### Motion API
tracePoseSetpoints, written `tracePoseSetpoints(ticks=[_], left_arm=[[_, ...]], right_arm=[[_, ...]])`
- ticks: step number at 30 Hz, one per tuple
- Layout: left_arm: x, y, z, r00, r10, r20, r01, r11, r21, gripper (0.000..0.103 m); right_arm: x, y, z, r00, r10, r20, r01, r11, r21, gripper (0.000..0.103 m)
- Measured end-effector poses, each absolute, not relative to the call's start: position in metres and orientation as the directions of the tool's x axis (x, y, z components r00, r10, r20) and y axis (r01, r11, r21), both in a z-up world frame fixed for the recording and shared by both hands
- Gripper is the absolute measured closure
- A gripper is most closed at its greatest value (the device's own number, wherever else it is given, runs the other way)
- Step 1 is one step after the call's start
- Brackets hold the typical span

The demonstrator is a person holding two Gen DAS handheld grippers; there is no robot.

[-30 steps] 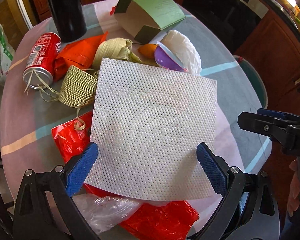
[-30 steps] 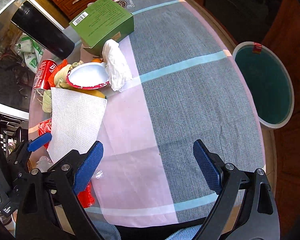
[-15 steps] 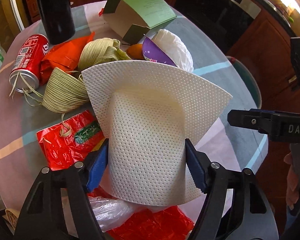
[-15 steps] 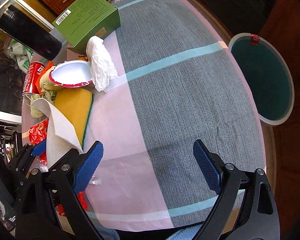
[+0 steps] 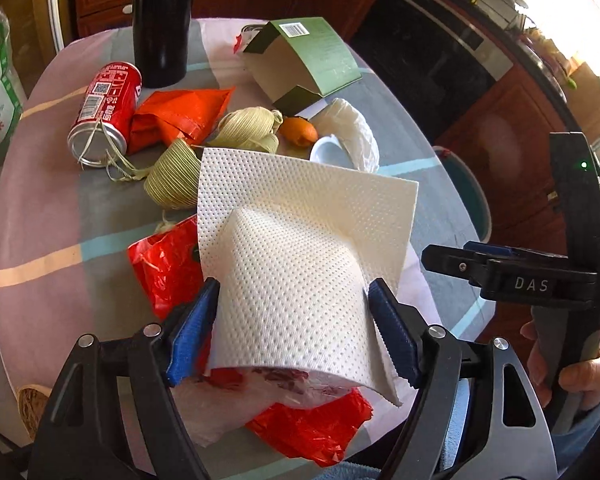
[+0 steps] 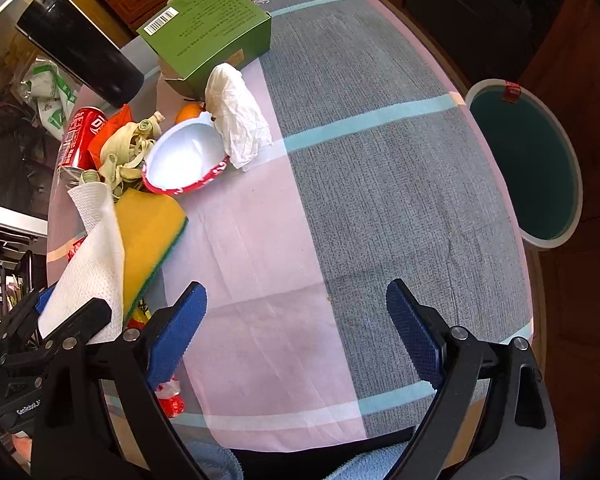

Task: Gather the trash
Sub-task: 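Pinch the white paper towel with the left tool while the right tool approaches the sponge, then grasp the yellow sponge with the right tool and lift it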

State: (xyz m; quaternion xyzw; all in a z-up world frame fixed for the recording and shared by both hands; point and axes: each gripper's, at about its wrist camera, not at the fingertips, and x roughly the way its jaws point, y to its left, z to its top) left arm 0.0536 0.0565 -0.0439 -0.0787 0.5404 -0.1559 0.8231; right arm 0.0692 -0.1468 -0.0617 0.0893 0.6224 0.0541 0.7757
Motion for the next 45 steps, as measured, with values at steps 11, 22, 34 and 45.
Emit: tracePoseSetpoints(ticks=[11,22,34,45], left_arm=[[0.042,0.071,-0.047,0.382,-0.34,-0.859,0.196,0.939,-0.284,0.093],[0.037,0.116,-0.03,0.465,-0.327,-0.823,0.14,0.945,-0.296,0.098],[0.039,0.148,-0.05,0.438,-0.352,-0.827,0.111,0.934,-0.339,0.098],[0.041,0.145,-0.054,0.423,-0.339,-0.84,0.1,0.939,-0.329,0.098]], right_arm=[[0.068,-0.125,-0.061,0.211,0.185,-0.96,0.008,0.982,0.191,0.016],[0.073,-0.073,-0.071,0.154,0.256,-0.954,-0.089,0.965,0.245,0.016],[0.086,-0.018,-0.086,0.086,0.297,-0.951,-0.154,0.947,0.282,0.016],[0.083,0.004,-0.075,0.17,0.333,-0.927,-0.244,0.926,0.288,0.042]])
